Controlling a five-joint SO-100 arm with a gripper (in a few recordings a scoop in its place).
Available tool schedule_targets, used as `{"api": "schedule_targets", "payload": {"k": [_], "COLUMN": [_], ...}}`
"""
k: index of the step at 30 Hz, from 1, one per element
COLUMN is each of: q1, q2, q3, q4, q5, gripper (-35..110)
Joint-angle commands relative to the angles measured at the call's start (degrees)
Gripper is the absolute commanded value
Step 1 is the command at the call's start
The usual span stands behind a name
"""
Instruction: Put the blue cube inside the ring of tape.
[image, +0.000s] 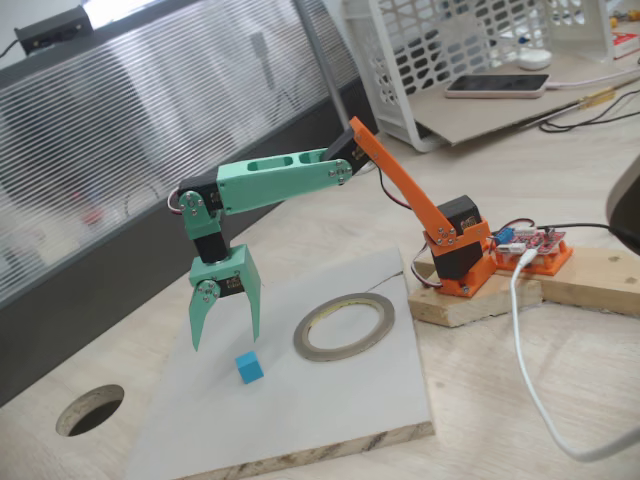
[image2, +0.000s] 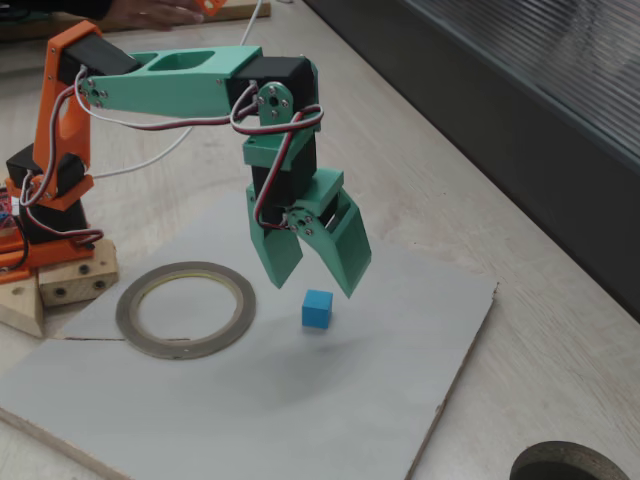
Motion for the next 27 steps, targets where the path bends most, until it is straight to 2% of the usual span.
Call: {"api": "schedule_targets", "payload": {"k": [1,27], "q1": [-0.53,-0.62], "q2": [1.58,-2.02], "q3": [-0.88,-0.35], "q4": [1.58,0.97], "q5": [0.35,0.70], "gripper": [57,57]}}
